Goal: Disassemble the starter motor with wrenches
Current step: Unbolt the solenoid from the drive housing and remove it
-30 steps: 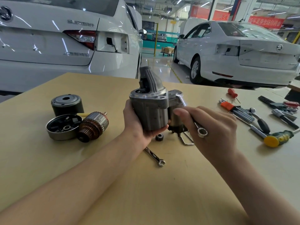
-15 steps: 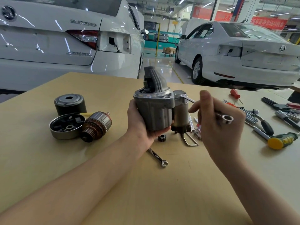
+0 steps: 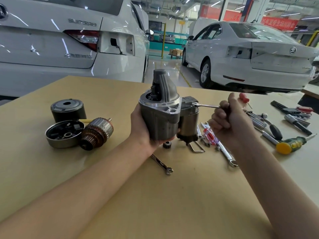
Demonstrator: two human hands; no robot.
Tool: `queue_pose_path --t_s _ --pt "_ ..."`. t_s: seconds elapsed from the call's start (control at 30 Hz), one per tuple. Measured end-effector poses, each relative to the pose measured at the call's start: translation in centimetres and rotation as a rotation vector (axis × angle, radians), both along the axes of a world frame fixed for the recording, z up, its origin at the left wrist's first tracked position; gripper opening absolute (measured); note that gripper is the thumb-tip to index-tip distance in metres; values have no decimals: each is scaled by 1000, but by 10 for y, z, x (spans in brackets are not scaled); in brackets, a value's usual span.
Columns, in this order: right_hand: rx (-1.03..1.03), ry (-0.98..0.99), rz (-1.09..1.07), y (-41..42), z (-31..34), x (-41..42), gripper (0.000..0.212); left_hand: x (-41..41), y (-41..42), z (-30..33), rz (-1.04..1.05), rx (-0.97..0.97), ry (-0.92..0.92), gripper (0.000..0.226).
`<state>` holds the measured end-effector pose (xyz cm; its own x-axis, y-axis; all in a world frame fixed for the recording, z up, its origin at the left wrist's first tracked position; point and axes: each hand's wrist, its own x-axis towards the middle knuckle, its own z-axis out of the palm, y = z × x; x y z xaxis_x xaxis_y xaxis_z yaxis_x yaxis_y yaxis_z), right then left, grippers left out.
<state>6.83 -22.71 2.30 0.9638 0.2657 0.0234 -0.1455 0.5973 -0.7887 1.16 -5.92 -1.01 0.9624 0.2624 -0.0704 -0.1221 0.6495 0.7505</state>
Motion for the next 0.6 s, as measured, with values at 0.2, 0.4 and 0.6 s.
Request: queue_pose_path --t_s 0.2,0.4,0.6 --pt "215 -81 -66 -6 1 -4 52 -2 -2 0 19 10 19 51" --pt "-412 -1105 -525 5 -9 -31 21 0 0 -1 72 4 57 56" --pt "-801 -1591 -692 11 -20 -41 40 2 0 -3 99 -26 63 61"
